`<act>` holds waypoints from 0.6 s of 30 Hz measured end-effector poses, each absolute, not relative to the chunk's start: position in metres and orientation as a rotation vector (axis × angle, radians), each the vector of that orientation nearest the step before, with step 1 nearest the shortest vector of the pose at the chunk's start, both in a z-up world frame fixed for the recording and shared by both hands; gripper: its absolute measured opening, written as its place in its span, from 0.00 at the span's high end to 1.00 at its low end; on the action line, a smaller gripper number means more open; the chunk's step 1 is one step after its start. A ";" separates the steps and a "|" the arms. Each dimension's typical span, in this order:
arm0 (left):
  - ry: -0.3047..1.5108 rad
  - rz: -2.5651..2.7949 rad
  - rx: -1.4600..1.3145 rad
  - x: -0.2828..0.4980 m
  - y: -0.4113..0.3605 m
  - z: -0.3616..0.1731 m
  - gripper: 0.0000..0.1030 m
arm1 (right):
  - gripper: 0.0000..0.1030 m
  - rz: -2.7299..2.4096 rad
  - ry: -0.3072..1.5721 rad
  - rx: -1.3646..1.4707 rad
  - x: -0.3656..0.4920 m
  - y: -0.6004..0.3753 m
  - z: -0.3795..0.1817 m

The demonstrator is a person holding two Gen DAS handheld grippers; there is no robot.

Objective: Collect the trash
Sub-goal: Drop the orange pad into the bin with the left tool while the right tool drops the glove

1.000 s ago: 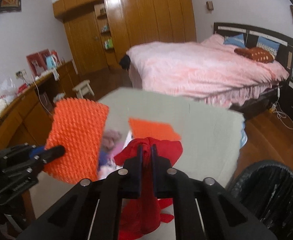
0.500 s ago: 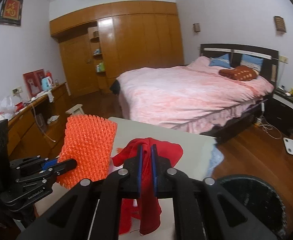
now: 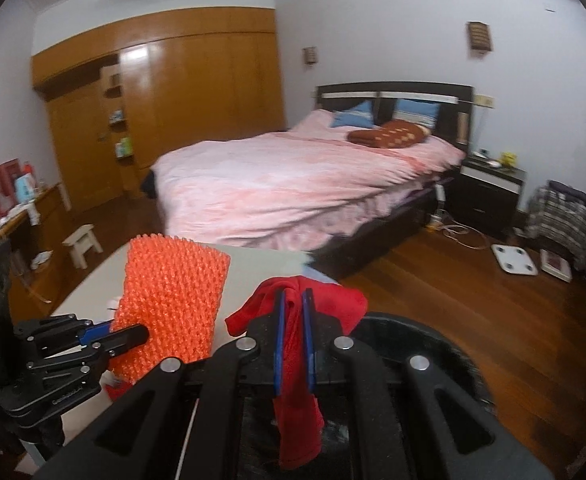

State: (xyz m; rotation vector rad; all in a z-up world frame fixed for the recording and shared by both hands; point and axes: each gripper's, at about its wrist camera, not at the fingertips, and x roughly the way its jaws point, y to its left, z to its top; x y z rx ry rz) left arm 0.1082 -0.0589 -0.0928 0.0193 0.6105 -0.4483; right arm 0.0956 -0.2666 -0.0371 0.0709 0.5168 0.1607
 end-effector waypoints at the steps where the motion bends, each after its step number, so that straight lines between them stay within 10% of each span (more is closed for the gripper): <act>1: 0.614 -0.467 0.026 0.111 -0.069 -0.095 0.88 | 0.92 0.144 0.521 0.073 0.095 -0.273 -0.040; 8: 0.624 -0.578 0.057 0.127 -0.123 -0.111 0.79 | 0.88 0.033 0.563 0.108 0.094 -0.313 -0.063; 11: 0.633 -0.603 0.058 0.130 -0.130 -0.118 0.53 | 0.73 0.000 0.579 0.129 0.092 -0.325 -0.073; 18: 0.621 -0.546 0.058 0.126 -0.107 -0.119 0.34 | 0.28 -0.002 0.546 0.134 0.085 -0.319 -0.071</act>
